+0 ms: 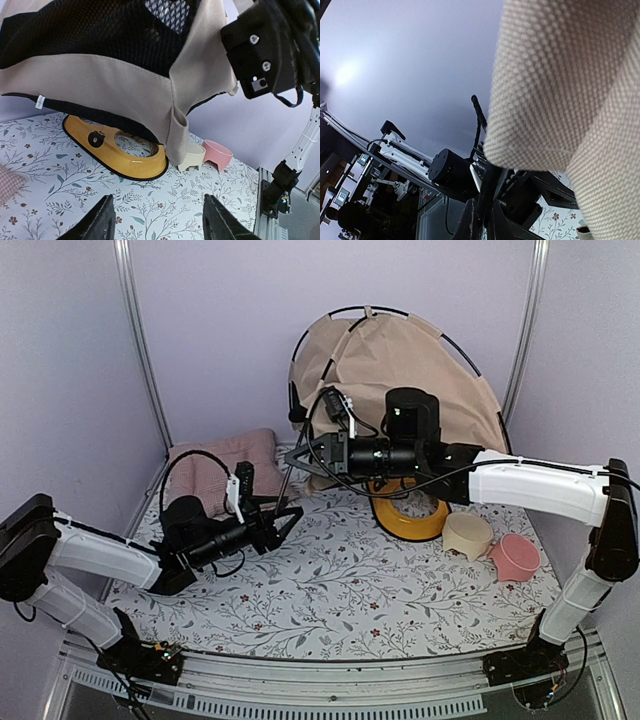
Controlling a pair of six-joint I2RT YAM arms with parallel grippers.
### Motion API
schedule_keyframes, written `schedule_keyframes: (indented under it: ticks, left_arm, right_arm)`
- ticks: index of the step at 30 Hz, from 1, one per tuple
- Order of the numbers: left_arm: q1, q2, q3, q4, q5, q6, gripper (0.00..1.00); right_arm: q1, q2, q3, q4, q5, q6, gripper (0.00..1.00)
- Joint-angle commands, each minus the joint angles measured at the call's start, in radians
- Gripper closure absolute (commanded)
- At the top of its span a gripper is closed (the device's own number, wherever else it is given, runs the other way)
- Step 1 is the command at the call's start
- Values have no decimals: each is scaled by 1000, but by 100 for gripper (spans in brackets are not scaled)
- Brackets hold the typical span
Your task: Set up the pet tent
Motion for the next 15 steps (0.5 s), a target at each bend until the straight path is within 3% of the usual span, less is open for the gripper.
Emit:
schedule_keyframes:
  ticks: [1,15]
  left_arm:
    - [-40,63,39,140,-15,39,41]
    - [-47,166,167,138,-55,30,55]
  right_arm:
    - [-23,12,50,69,29,0,100]
    - [-24,9,63,64,32,-9,100]
